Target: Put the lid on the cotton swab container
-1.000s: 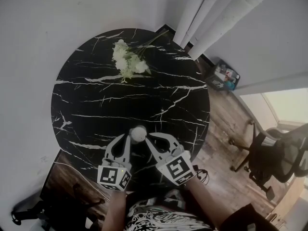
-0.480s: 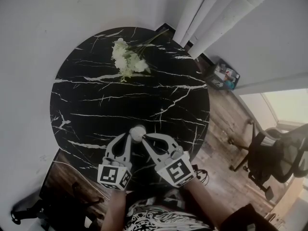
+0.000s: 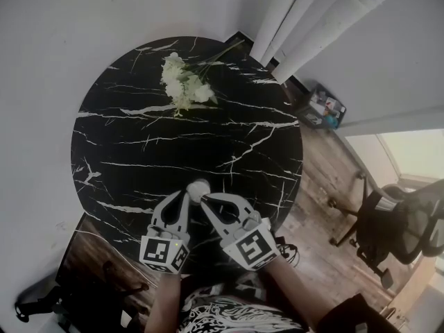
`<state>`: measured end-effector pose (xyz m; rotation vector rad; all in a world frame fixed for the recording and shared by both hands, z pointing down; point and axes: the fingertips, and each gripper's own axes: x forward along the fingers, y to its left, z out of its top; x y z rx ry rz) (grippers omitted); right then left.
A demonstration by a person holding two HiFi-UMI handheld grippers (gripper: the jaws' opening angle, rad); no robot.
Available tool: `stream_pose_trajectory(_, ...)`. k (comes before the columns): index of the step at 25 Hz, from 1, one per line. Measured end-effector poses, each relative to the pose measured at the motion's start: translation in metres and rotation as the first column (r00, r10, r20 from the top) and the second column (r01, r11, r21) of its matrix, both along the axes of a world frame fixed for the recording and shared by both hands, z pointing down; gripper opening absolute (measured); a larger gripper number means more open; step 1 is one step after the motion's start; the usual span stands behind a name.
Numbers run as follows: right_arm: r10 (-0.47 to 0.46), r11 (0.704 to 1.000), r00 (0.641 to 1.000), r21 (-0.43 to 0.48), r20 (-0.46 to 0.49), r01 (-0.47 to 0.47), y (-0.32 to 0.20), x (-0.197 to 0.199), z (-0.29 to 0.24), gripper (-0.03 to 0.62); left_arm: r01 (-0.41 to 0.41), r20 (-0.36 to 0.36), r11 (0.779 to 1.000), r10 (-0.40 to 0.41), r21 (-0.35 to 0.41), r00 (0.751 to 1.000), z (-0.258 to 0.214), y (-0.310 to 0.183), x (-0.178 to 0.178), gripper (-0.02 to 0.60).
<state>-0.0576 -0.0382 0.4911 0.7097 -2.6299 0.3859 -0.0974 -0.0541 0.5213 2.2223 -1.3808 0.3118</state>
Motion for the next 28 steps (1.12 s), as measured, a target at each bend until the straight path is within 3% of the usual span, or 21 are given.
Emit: stream_pose_trajectory(28,0.031,0.999,0.998,-0.042,-0.049,-0.033,-0.004,0.010,0.021,0.020,-0.027,0.004,1.000,0.027,0.003,1.000,0.002,-0.001,0.006,0.014)
